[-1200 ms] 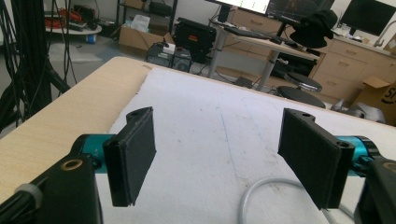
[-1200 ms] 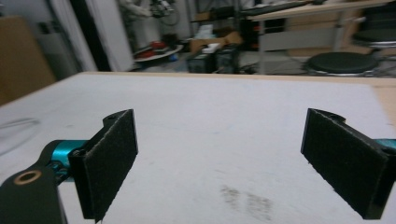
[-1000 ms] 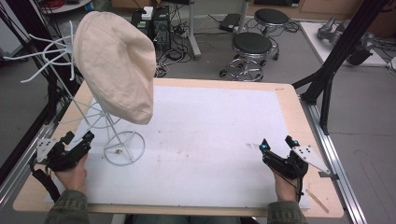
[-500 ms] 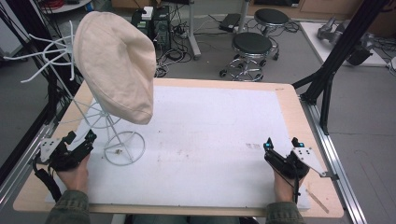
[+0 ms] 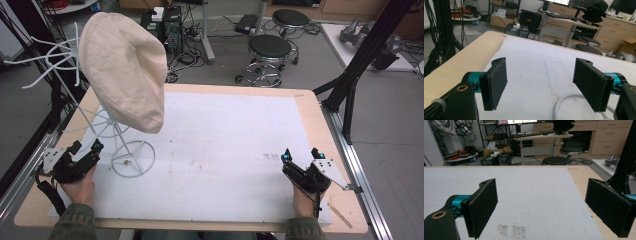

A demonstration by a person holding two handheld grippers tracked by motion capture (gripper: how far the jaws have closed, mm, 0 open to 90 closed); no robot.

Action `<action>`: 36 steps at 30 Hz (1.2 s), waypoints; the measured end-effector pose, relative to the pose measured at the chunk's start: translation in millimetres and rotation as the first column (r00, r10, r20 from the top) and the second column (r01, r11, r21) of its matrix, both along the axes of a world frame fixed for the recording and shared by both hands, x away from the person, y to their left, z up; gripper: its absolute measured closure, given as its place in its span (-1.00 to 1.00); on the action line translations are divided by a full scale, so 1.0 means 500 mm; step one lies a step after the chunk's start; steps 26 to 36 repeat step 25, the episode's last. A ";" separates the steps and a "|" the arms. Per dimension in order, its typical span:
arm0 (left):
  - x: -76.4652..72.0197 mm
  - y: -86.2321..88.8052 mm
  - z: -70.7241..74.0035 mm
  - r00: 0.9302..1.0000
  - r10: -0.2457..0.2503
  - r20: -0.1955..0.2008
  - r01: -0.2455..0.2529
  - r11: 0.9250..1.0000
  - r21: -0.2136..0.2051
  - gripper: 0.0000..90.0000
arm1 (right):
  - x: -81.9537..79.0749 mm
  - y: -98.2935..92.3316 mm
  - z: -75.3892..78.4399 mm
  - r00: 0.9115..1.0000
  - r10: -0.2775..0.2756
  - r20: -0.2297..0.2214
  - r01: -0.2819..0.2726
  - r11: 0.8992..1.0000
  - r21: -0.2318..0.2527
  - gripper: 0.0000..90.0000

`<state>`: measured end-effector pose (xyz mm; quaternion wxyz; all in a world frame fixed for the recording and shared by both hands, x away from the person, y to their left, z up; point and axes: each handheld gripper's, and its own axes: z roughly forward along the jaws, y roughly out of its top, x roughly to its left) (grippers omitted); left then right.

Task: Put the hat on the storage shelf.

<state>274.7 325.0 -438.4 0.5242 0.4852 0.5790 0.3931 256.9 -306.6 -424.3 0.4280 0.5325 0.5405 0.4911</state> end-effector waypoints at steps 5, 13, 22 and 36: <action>0.001 0.002 0.000 1.000 0.000 -0.003 0.000 1.000 -0.003 -0.39 | -0.006 0.002 0.002 1.000 0.004 0.010 -0.004 1.000 0.002 -0.78; 0.003 0.003 -0.001 1.000 -0.006 -0.008 0.006 1.000 -0.005 -0.39 | -0.008 0.002 0.003 1.000 -0.002 0.010 0.002 1.000 0.006 -0.78; 0.003 0.003 -0.002 1.000 -0.006 -0.011 0.006 1.000 -0.007 -0.39 | -0.008 0.002 0.003 1.000 0.007 0.015 -0.006 1.000 -0.005 -0.78; 0.003 0.004 -0.001 1.000 -0.007 -0.011 0.007 1.000 -0.005 -0.39 | -0.008 0.003 0.003 1.000 0.007 0.017 -0.007 1.000 -0.003 -0.78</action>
